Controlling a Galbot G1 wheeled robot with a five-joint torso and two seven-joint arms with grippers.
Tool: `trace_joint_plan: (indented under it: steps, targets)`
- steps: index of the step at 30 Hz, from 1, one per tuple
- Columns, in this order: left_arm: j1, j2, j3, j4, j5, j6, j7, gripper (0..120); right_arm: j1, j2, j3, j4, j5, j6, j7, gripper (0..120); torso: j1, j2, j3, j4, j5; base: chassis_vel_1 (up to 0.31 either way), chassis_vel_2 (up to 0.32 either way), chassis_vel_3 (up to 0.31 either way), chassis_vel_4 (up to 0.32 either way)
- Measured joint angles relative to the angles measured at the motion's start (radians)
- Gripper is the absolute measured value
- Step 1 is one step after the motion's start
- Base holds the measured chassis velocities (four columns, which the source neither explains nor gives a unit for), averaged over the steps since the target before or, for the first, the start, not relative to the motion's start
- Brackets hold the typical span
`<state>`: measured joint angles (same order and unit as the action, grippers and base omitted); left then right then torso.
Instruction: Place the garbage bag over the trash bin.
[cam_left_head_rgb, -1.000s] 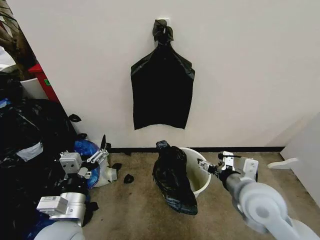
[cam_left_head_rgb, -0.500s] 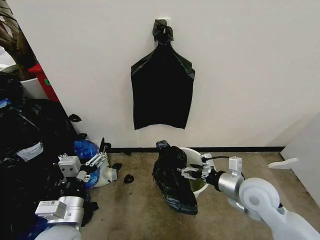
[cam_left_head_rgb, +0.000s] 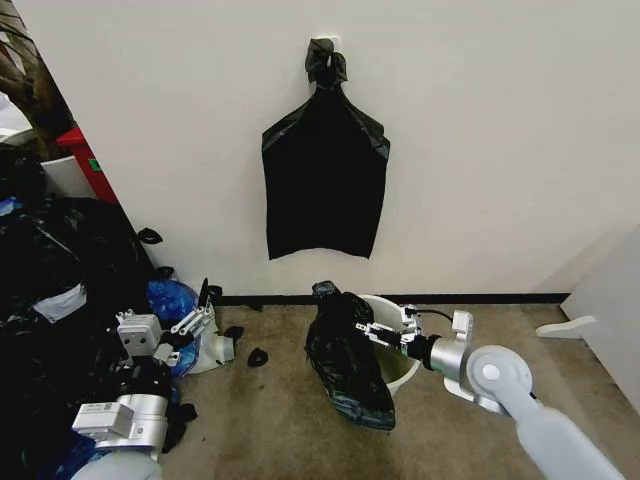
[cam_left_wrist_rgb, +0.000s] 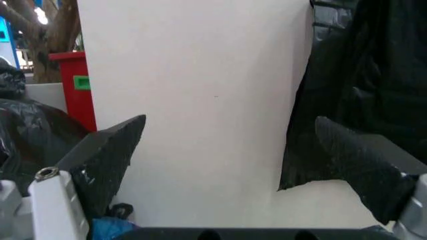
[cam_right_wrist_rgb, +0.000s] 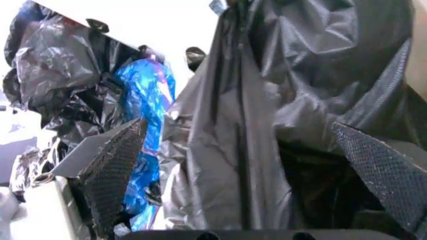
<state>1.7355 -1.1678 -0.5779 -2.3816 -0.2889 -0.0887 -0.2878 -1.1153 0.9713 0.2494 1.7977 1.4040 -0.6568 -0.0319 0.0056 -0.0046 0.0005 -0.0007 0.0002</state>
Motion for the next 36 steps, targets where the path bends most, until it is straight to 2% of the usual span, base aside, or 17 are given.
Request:
trace_joint_plan:
  steps: [5,7,10,12,18,19,22,26,27,28,32,36]
  targets:
    - [-0.004,0.002,-0.003,0.006,-0.006,0.000,0.000,100,0.010,0.005,-0.004,-0.019,0.015,0.001,-0.001,98,0.000,0.000,0.000,0.0002,-0.0001,0.000,0.000,0.000,0.000]
    - [-0.007,0.005,-0.003,0.009,-0.009,0.000,0.000,100,0.010,0.005,-0.008,-0.021,0.015,0.002,-0.009,94,0.000,0.000,0.000,0.0001,0.0000,0.000,0.000,0.000,0.000]
    - [-0.012,0.011,-0.004,0.013,-0.010,0.000,0.001,100,0.005,0.003,-0.012,-0.020,0.011,-0.006,-0.029,79,0.000,0.000,0.000,0.0001,-0.0001,0.000,0.000,0.000,0.000]
    - [-0.013,0.012,-0.004,0.013,-0.010,0.001,0.001,100,0.004,0.003,-0.014,-0.020,0.009,-0.006,-0.033,75,0.000,0.000,0.000,0.0000,0.0000,0.000,0.000,0.000,0.000]
    - [-0.014,0.011,-0.010,0.018,-0.007,-0.001,0.002,100,-0.002,0.008,-0.022,-0.023,-0.009,-0.007,-0.084,52,0.000,0.000,0.000,0.0001,-0.0001,0.000,0.000,0.000,0.000]
    - [-0.014,0.011,-0.010,0.018,-0.007,-0.001,0.002,100,-0.002,0.008,-0.022,-0.023,-0.009,-0.007,-0.084,52,0.000,0.000,0.000,0.0001,-0.0001,0.000,0.000,0.000,0.000]
    - [-0.013,0.011,-0.014,0.020,-0.005,-0.005,0.002,100,-0.007,0.010,-0.025,-0.025,-0.022,-0.003,-0.092,37,0.000,0.000,0.000,0.0001,-0.0001,0.000,0.000,0.000,0.000]
    - [-0.015,0.012,-0.016,0.021,-0.005,-0.006,0.002,100,-0.015,0.012,-0.026,-0.025,-0.036,0.003,-0.094,22,0.000,0.000,0.000,0.0001,-0.0001,0.000,0.000,0.000,0.000]
    - [-0.015,0.012,-0.016,0.021,-0.005,-0.006,0.002,100,-0.015,0.012,-0.026,-0.025,-0.036,0.003,-0.094,22,0.000,0.000,0.000,0.0001,-0.0001,0.000,0.000,0.000,0.000]
    - [-0.017,0.013,-0.016,0.023,-0.005,-0.007,0.003,100,-0.018,0.012,-0.026,-0.023,-0.041,0.005,-0.094,15,0.000,0.000,0.000,0.0000,-0.0001,0.000,0.000,0.000,0.000]
    - [-0.021,0.017,-0.010,0.026,-0.005,-0.007,0.003,100,-0.022,0.013,-0.026,-0.019,-0.059,0.014,-0.093,0,0.000,0.000,0.000,0.0001,0.0000,0.000,0.000,0.000,0.000]
    - [-0.025,0.021,0.002,0.031,-0.004,-0.007,0.004,100,-0.028,0.013,-0.021,-0.007,-0.077,0.021,-0.089,0,0.000,0.000,0.000,0.0001,0.0000,0.000,0.000,0.000,0.000]
